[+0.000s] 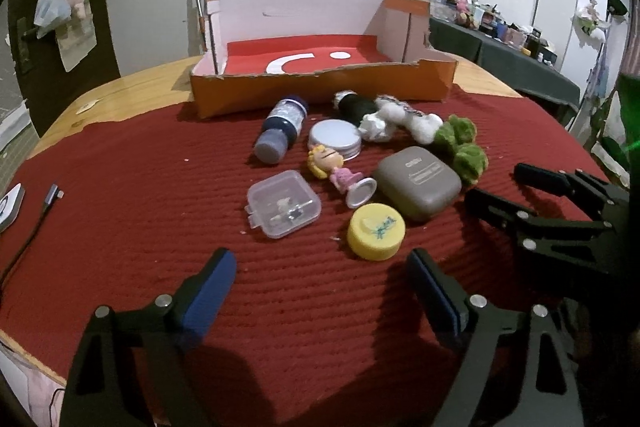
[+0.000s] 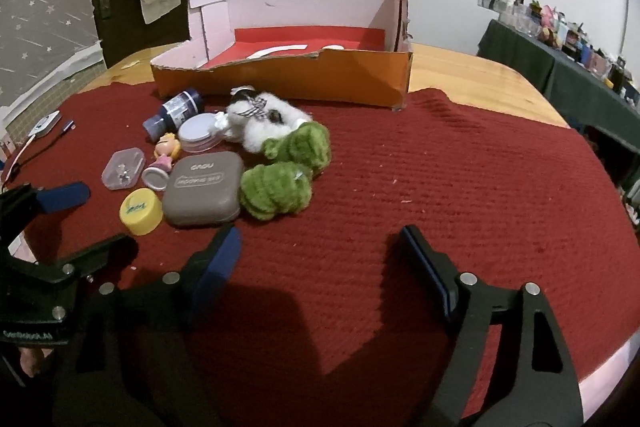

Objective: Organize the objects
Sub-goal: 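Grasp the yellow bottle cap with the left tool while the right tool grasps the green fuzzy plush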

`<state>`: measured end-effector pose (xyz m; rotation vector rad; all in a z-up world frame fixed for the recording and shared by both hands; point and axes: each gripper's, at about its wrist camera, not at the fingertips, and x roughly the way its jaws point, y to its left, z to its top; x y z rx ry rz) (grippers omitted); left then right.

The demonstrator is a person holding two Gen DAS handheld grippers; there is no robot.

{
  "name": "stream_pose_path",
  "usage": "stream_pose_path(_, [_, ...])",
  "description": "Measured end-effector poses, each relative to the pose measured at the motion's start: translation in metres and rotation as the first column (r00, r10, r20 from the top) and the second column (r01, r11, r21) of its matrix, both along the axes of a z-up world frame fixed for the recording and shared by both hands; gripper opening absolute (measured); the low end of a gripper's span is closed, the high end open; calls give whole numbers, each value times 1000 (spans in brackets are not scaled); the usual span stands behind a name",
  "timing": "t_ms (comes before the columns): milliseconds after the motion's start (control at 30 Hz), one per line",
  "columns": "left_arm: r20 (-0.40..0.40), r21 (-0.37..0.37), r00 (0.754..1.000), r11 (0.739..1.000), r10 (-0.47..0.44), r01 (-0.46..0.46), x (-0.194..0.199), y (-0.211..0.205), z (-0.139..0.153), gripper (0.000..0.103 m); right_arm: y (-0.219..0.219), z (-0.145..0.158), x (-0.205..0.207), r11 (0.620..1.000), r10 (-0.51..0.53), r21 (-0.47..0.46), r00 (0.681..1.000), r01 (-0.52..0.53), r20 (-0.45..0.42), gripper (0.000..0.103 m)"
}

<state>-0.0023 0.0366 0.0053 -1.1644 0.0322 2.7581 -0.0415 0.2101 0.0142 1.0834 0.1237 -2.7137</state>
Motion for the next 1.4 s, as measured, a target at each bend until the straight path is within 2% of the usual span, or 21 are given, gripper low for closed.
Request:
stream_pose_path(133, [1,-6,1000,1000,-5,5,-4,3,0,86,2,1,-7,1000,-3,-1,1000,3,10,72])
stream_pose_path(300, [2,-1,1000,1000,-20,20,-9,4,2,79,0,2,-13,1000,12,4,1000,-12,19,71])
stream_pose_path(500, [2,0,999,999,-32,32,-14,6,2,73,-6,3,-22,999,32,2,999,-32,27,64])
stream_pose_path(733, [5,5,999,999,-42,42,-15,7,4,64,-9,5,-28,998,55,-21,998,-54,39,46])
stream_pose_path(867, [7,11,999,999,-53,53,-18,7,4,53,-9,6,-30,997,64,-36,997,-63,43,32])
stream_pose_path(933, [7,10,998,998,-59,59,-18,8,4,48,-10,6,-29,997,69,-35,997,-68,43,30])
stream_pose_path(1067, [10,22,997,997,-76,76,-16,8,5,32,-11,7,-27,997,72,-34,997,-70,41,27])
stream_pose_path(1400, [10,41,996,996,-86,85,-13,8,7,32,-13,15,-19,996,79,-39,997,-78,22,27])
